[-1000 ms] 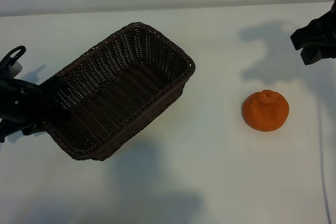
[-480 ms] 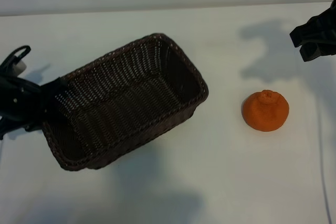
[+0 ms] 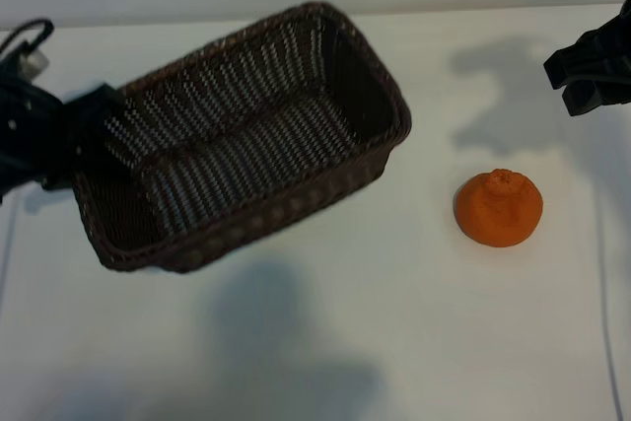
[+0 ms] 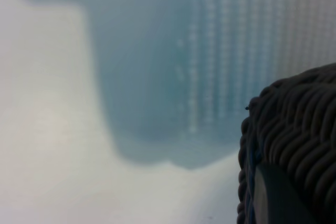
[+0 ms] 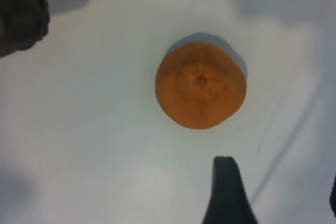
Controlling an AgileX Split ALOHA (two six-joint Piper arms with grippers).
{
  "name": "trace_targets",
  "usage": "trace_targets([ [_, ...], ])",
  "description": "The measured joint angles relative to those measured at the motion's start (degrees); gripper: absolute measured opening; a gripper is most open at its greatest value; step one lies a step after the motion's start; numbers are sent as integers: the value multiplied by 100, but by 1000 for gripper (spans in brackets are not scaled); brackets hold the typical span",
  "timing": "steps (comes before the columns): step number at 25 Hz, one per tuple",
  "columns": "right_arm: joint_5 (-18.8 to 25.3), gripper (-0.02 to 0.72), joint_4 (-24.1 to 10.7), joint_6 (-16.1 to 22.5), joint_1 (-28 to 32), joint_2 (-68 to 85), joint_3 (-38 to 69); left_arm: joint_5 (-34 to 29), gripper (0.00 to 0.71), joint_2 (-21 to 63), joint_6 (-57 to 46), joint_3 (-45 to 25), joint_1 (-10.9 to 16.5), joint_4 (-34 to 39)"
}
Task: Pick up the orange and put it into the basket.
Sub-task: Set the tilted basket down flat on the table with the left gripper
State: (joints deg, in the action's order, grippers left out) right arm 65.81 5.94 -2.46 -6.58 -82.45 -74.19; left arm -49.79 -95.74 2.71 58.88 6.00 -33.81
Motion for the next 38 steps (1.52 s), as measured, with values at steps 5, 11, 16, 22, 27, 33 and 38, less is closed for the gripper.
trace_targets([
  [5, 0, 457, 0, 0, 0, 0, 0, -617, 176, 0, 0, 740, 0, 47],
  [11, 0, 457, 0, 0, 0, 0, 0, -1223, 176, 0, 0, 1351, 0, 440],
  [16, 0, 457, 0, 0, 0, 0, 0, -1485, 176, 0, 123, 1638, 0, 823],
  [22, 0, 456, 0, 0, 0, 0, 0, -1696, 176, 0, 888, 1903, 0, 881],
  [27, 0, 456, 0, 0, 0, 0, 0, -1755, 175, 0, 1417, 2158, 0, 945],
  [33, 0, 456, 0, 0, 0, 0, 0, -1755, 175, 0, 1396, 2199, 0, 1049],
  [38, 0, 456, 0, 0, 0, 0, 0, -1755, 175, 0, 1260, 2199, 0, 1049],
])
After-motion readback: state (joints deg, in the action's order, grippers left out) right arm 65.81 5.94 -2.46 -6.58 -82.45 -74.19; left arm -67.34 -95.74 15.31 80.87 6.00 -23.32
